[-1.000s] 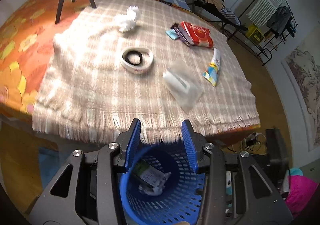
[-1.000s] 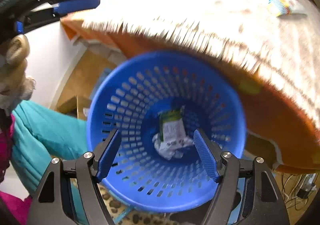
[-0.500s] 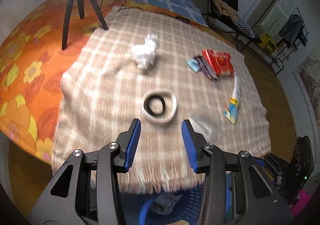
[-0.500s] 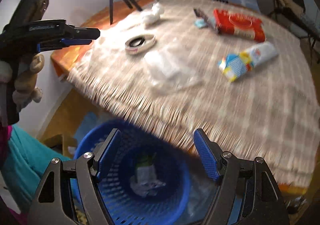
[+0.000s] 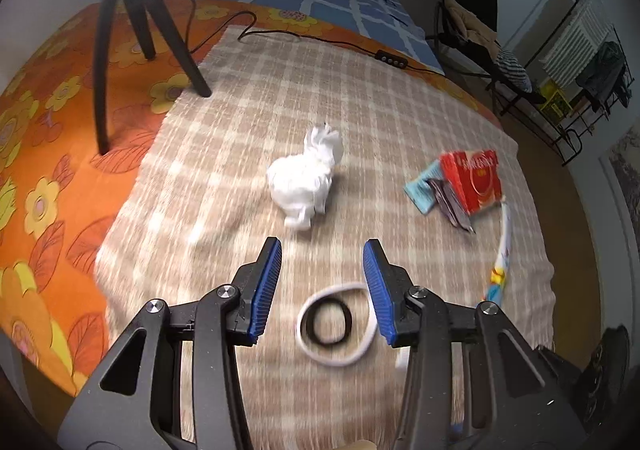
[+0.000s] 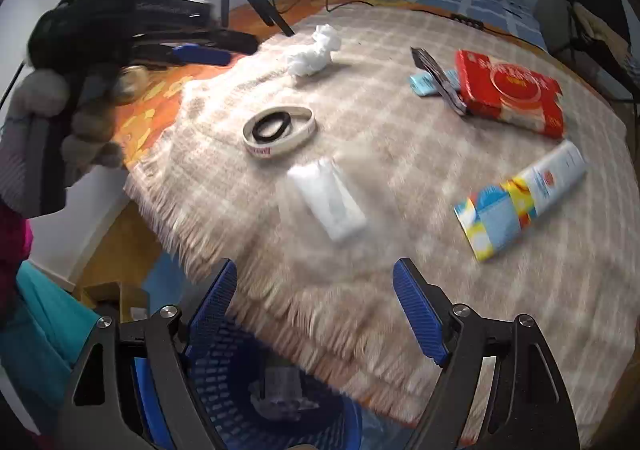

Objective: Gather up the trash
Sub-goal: 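Move the left gripper to the second white tissue while the right gripper reaches the plastic bag, then close the left gripper on the tissue while the right gripper grasps the clear plastic bag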

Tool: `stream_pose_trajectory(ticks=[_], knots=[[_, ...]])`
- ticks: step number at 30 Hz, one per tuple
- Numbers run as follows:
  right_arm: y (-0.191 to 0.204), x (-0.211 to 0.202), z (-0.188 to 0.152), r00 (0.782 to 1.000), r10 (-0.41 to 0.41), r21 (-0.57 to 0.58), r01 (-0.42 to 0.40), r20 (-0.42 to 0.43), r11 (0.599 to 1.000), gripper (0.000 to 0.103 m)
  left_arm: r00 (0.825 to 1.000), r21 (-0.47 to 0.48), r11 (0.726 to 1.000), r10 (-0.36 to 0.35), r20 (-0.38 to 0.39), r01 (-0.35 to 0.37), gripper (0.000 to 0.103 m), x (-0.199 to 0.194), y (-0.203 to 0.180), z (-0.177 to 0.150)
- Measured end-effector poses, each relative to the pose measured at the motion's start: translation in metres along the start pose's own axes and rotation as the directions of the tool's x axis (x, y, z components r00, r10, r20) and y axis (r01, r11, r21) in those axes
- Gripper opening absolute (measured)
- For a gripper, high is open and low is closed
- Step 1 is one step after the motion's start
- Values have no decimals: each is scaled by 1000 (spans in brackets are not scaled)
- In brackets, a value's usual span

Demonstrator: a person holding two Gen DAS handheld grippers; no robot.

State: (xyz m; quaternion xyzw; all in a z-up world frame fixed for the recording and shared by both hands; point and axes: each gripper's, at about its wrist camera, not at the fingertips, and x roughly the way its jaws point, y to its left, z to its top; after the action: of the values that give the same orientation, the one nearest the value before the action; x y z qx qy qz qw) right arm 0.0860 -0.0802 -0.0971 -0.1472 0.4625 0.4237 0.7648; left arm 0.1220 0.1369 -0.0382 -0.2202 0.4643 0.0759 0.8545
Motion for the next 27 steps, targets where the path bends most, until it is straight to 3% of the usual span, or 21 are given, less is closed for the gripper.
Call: stream_pose_trajectory(ticks=[14, 22, 23, 25, 27], knots=[[-13, 45, 36, 997, 31, -25, -33, -76, 999, 80, 999, -33, 999, 21, -43, -22, 43, 49, 5, 26], [-4, 56, 39, 997, -23, -105, 14, -80, 994, 80, 998, -35, 998, 52, -45, -54, 42, 62, 5, 29], [-5, 56, 39, 997, -26, -99, 18, -77, 995, 80, 998, -31, 998, 55, -41, -56, 40, 62, 5, 30], [-6, 55, 39, 997, -40, -100, 32, -72, 994, 80, 997, -27, 998, 63, -40, -64, 24, 63, 6, 32], [-7, 54, 39, 997, -52, -104, 45, -65, 994, 80, 997, -27, 997, 70, -39, -71, 20, 63, 8, 32]])
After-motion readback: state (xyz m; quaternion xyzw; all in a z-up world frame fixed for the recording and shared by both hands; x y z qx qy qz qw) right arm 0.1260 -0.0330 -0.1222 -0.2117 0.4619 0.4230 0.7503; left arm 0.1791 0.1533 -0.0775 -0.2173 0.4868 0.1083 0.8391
